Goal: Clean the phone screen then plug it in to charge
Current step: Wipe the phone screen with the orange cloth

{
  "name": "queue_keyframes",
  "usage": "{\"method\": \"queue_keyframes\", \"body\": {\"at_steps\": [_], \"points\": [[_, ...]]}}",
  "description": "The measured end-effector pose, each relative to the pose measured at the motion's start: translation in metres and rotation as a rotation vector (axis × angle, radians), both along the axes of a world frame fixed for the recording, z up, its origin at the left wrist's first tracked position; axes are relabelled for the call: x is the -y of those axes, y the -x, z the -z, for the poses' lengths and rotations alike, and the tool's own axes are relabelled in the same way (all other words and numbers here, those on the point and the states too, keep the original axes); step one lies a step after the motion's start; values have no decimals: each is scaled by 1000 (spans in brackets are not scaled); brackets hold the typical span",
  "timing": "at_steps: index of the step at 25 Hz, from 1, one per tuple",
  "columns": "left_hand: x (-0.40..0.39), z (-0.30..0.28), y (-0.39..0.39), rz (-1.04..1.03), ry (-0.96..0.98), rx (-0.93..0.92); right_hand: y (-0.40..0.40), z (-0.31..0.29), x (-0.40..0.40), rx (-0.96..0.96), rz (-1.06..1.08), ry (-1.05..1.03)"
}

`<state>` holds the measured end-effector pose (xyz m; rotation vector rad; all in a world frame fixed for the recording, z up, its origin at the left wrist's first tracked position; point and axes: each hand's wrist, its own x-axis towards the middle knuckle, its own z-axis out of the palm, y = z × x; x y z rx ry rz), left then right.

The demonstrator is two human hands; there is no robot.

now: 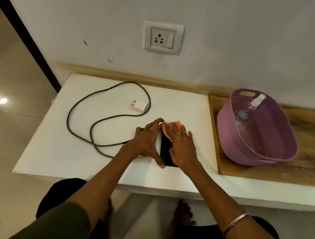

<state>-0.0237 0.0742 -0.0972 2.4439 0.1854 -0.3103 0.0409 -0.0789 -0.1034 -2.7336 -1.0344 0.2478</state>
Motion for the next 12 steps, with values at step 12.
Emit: {"method": "queue_keyframes", "body": {"at_steps": [12], "points": [[-3,-2,0,27,-57,-11,69,10,62,-225,-104,-195]]}}
